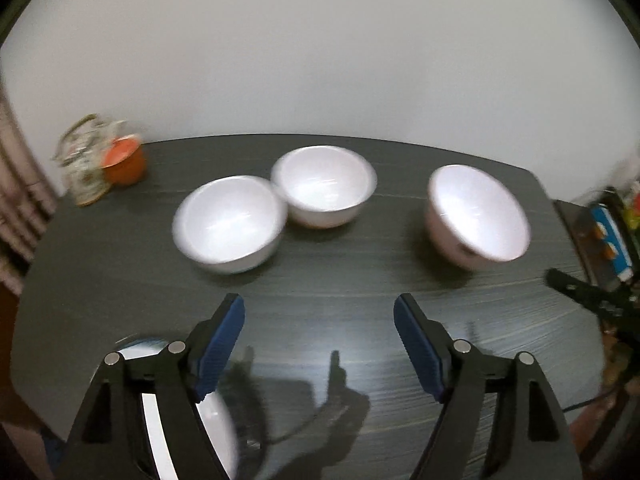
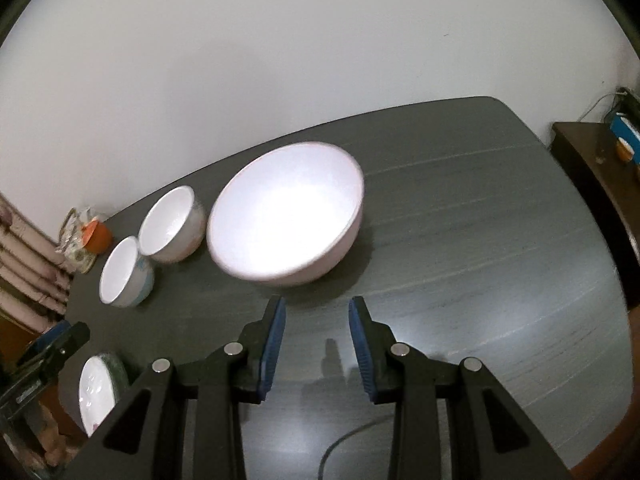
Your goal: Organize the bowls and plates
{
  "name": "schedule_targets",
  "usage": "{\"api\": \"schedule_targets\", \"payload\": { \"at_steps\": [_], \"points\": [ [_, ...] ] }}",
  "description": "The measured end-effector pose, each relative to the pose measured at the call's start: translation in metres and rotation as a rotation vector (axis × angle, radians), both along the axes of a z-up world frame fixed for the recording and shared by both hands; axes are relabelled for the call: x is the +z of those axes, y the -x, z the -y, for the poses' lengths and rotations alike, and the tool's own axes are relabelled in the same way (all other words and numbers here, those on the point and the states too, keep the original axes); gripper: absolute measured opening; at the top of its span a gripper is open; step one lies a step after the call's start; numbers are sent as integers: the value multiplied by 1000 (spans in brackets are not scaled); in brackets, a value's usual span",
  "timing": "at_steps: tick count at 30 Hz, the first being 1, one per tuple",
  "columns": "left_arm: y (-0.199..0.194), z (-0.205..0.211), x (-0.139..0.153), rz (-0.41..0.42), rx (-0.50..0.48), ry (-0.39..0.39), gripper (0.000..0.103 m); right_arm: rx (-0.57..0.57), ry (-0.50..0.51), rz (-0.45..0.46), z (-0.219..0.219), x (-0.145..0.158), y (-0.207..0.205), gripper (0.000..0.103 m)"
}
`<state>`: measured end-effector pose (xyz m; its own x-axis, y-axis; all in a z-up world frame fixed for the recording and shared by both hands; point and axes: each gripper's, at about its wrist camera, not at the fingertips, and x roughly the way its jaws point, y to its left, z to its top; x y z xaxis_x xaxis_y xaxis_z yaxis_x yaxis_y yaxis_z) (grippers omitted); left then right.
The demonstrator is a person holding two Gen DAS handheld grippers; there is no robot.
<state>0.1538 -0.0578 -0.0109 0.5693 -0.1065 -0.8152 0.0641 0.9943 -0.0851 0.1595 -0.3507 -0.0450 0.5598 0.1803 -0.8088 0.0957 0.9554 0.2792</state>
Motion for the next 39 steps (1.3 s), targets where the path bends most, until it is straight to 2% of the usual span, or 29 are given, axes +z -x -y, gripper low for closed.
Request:
{"api": "schedule_targets", "payload": {
  "at_steps": [3,10,18,21,24,29,31,34,36,39],
  "points": [
    [-27,25,-2,-55,-38,55,75,-16,-4,-24,8,-1,-20,34],
    [-87,57,-12,-175,-24,183,75,-60,-46,-108,28,-14,-64,34],
    [-129,76,-39,-283,18,234,74,-65,-70,-164,31,-36,-88,34],
    [-140,83,-53,-315,35,226,71,-65,-73,-177,32,-43,-91,34],
    [-144,87,-61,-332,34,198,64,-63,-63,-178,32,-47,-93,34],
    [-148,97,-73,-364,26,207,52,-87,-57,-172,32,-55,-97,34],
    [-148,99,-77,-365,23,208,38,-84,-61,-172,29,-58,-98,33],
    [-148,100,-81,-380,19,237,27,-82,-73,-164,26,-59,-99,26],
    [-146,100,-80,-382,6,270,22,-76,-74,-162,21,-58,-99,17],
    [-144,101,-78,-379,-9,279,13,-63,-46,-161,14,-55,-102,14]
  ]
}}
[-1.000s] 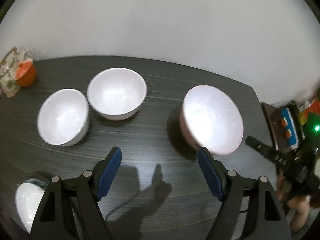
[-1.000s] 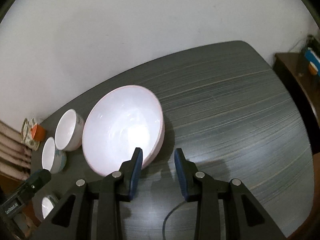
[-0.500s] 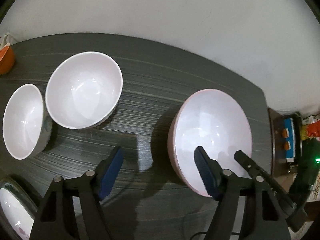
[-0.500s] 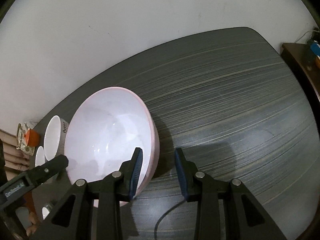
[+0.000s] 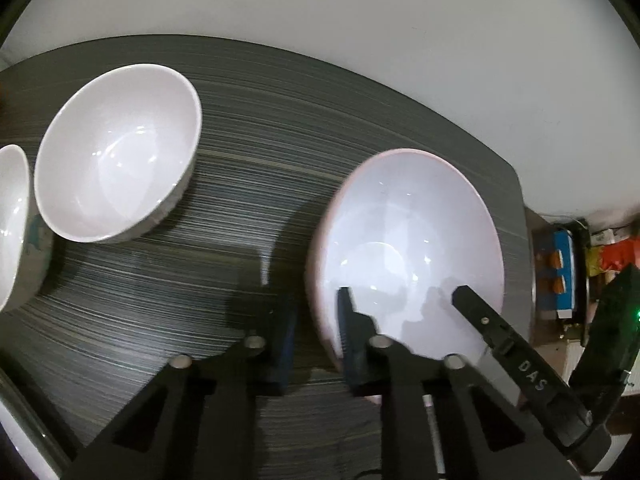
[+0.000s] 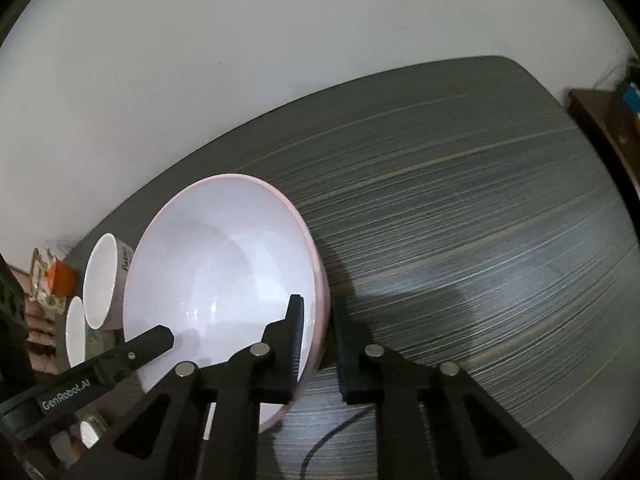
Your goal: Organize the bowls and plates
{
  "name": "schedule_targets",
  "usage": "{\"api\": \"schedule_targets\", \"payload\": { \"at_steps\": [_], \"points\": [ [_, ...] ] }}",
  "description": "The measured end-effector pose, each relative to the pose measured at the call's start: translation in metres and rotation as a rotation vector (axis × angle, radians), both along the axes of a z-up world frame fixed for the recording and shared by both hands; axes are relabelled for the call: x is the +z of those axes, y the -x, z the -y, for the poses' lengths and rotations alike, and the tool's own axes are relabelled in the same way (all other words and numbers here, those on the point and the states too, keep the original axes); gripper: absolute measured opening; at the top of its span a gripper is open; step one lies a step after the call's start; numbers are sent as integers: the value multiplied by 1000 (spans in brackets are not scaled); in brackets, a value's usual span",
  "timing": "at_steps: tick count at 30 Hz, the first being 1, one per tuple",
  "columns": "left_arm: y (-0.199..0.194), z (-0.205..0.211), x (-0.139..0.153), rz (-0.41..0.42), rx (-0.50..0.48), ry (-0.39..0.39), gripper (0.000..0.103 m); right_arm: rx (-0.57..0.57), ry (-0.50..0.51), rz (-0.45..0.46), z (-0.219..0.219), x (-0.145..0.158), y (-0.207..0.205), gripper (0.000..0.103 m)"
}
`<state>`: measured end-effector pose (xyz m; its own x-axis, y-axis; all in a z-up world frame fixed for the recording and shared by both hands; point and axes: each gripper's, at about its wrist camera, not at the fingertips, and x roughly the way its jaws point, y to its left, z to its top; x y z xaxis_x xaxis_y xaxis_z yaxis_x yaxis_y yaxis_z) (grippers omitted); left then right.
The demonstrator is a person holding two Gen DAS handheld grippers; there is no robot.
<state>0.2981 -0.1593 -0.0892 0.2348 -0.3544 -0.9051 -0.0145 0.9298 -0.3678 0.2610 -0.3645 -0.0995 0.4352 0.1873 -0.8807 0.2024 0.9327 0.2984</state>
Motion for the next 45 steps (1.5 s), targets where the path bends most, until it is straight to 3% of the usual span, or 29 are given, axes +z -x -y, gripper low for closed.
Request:
{"api": "schedule_targets", "payload": {
  "at_steps": [5,11,23,30,45],
  "points": [
    [9,-6,5,5,-9,-14,12,-2,0,-9,-7,1,8,13],
    [33,-13,31,57,-41,-48,12,4,-19,15,-16,23,39,13],
    [146,-61,78,102,-60,-100,14,62,-49,39,-61,61,135,13],
    [196,-87,79,100,-25,-81,14,98,-50,22,-88,58,179,13],
    [233,-109,38,28,-10,-100,14,116,-17,-68,-112,20,211,14]
  ]
}}
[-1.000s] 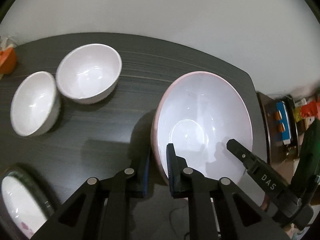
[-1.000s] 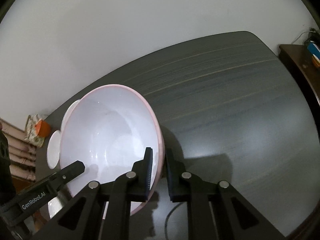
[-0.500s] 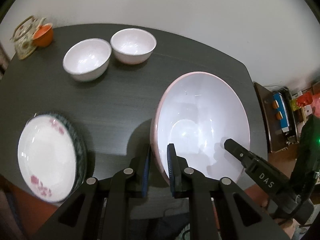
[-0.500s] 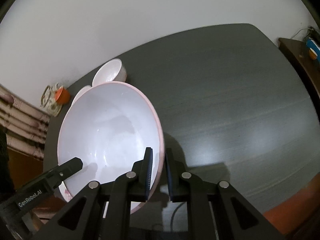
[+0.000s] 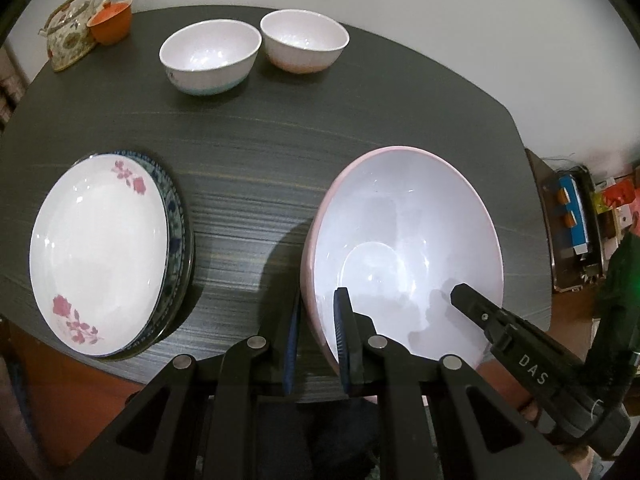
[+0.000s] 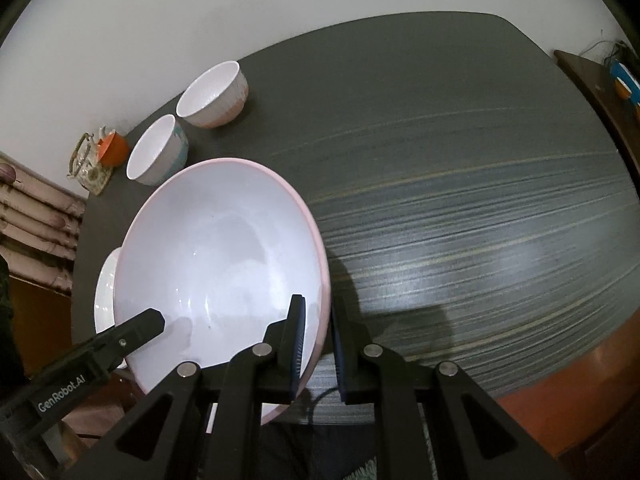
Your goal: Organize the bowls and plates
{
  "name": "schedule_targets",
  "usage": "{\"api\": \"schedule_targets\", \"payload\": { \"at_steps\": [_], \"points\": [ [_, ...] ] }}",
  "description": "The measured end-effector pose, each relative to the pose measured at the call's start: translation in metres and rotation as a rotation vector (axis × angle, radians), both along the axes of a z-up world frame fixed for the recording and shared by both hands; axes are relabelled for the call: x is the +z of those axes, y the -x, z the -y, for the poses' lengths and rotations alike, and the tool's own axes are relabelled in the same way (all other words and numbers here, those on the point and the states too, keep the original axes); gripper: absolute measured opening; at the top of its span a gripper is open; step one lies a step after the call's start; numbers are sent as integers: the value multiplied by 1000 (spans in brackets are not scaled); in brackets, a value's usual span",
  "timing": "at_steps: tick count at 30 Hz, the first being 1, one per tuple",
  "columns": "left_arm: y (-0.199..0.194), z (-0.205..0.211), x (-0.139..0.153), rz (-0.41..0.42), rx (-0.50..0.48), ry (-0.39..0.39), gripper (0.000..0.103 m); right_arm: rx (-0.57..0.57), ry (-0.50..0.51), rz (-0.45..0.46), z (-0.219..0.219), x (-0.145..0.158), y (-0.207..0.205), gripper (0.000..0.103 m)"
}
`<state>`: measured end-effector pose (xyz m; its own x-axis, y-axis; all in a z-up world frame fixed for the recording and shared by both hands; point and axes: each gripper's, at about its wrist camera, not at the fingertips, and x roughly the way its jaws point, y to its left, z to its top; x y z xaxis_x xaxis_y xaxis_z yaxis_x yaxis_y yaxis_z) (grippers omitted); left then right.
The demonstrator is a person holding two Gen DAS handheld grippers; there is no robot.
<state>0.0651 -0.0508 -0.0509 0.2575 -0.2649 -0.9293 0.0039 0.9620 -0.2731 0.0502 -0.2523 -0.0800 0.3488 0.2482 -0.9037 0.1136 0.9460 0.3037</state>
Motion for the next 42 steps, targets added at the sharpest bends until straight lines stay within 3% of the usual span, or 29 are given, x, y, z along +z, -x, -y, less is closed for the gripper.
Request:
{"api": "schedule_targets", "payload": {
  "at_steps": [14,42],
  "points": [
    [1,-6,-18,-37,18,-19,14,14,5,-44,-7,-18,5,16],
    [2,-9,-31,-47,39,-38,15,37,26,-51,-9,-24,1,18]
  ]
}}
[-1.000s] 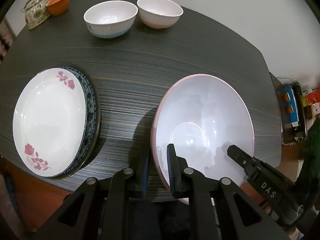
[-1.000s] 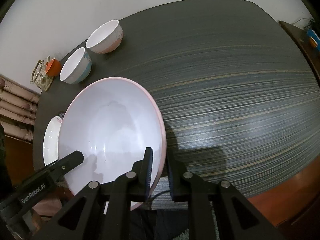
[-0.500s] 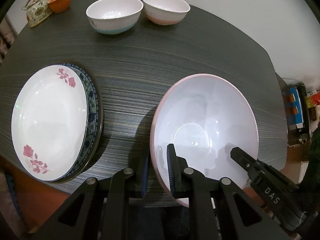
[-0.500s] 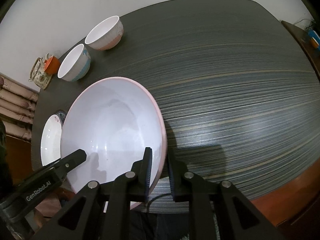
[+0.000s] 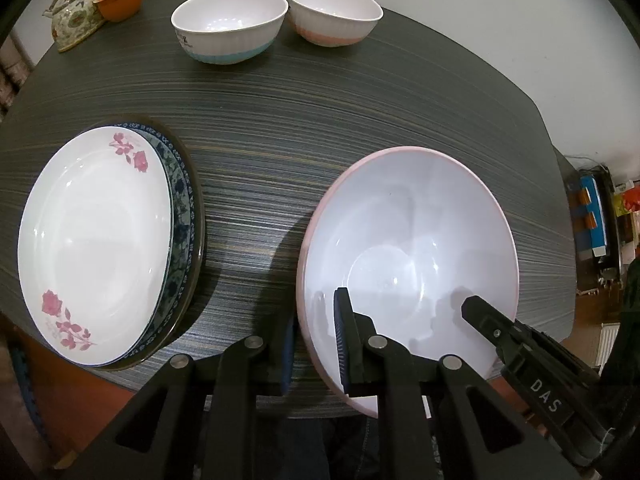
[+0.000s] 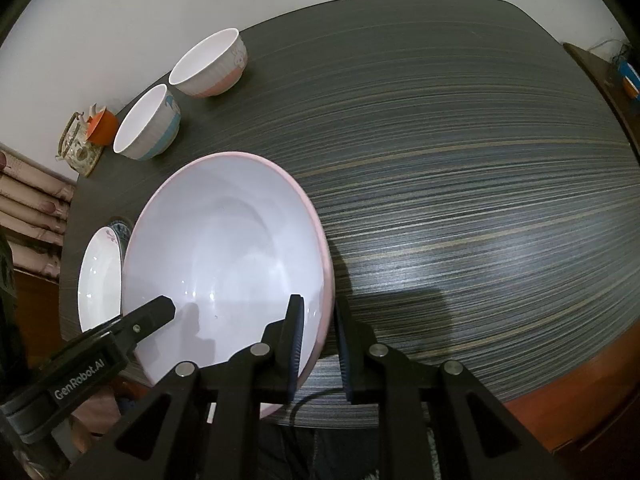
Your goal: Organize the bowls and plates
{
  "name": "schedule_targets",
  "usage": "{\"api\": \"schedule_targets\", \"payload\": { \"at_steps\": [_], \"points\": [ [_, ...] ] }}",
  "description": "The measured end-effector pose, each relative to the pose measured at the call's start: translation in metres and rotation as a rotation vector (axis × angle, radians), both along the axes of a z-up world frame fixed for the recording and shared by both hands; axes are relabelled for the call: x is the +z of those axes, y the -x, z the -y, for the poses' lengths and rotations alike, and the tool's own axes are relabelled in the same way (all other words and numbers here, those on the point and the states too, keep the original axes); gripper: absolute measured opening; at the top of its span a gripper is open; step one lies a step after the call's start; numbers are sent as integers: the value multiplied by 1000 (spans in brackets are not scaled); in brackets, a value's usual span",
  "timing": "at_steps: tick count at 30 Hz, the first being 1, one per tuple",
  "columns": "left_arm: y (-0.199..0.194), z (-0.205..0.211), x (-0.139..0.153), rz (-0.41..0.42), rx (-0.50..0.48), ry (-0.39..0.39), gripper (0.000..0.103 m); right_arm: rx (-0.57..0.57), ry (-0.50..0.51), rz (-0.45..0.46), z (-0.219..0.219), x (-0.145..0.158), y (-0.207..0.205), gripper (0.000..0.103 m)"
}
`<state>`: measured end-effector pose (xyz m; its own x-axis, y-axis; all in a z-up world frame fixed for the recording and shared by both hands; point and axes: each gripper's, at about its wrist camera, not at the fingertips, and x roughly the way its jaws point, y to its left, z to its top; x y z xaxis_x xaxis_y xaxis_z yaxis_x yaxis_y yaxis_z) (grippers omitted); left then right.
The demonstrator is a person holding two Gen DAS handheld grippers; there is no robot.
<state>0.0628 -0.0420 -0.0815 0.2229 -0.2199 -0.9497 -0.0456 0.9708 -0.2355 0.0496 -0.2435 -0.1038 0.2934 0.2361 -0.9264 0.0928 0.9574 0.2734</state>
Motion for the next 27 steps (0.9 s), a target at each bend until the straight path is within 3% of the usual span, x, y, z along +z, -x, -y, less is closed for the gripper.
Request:
{"api": "schedule_targets", "payload": {
  "at_steps": [5,15,27],
  "points": [
    [-1,0,-1,1,2,-1,15,3,8,3,-3,0,0,18],
    [-1,0,0,1,4,10,18,10,31,38,-6,10,-1,33],
    [-2,-11,11,31,26,3,24,17,53,141,-9,32,-1,33]
  ]
}}
